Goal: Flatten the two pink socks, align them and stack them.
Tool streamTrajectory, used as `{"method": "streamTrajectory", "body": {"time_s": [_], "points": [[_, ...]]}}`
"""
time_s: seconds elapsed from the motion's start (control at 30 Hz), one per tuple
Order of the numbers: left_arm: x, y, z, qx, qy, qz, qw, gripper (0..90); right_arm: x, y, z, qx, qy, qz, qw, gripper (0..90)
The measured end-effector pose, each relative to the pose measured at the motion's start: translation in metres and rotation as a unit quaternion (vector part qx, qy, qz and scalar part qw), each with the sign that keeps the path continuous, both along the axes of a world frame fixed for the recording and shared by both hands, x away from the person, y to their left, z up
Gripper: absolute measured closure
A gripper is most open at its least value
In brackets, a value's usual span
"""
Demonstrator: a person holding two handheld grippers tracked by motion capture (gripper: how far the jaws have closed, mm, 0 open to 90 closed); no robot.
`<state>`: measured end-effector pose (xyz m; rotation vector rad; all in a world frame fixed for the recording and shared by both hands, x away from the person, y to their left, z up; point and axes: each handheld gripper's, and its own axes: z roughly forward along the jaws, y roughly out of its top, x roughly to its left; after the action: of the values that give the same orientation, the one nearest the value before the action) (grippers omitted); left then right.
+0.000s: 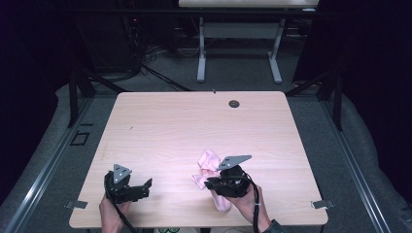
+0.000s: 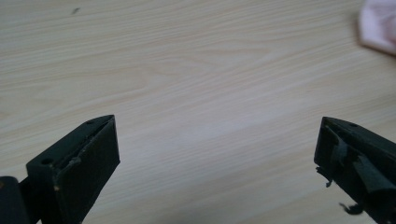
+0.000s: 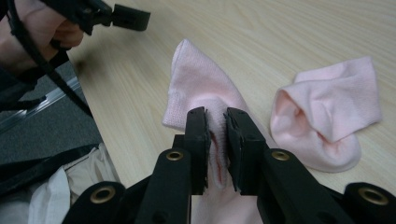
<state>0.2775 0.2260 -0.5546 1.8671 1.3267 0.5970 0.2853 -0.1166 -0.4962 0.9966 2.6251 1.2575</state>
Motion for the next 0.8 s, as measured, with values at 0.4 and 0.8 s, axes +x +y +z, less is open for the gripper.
{"method": "streamTrajectory", "body": {"time_s": [0.4, 0.8], "points": [[-0.022, -0.071, 0.001, -0.058, -0.007, -0.136, 0.989, 15.9, 0.002, -0.001, 0.015, 0.016, -0.022, -0.03, 0.9992, 79.5], [-0.013, -0.119, -0.011, -0.105, 0.011, -0.232, 0.967, 34.1, 0.003, 0.001, 0.021, 0.036, -0.033, -0.035, 0.9982, 80.7]]}}
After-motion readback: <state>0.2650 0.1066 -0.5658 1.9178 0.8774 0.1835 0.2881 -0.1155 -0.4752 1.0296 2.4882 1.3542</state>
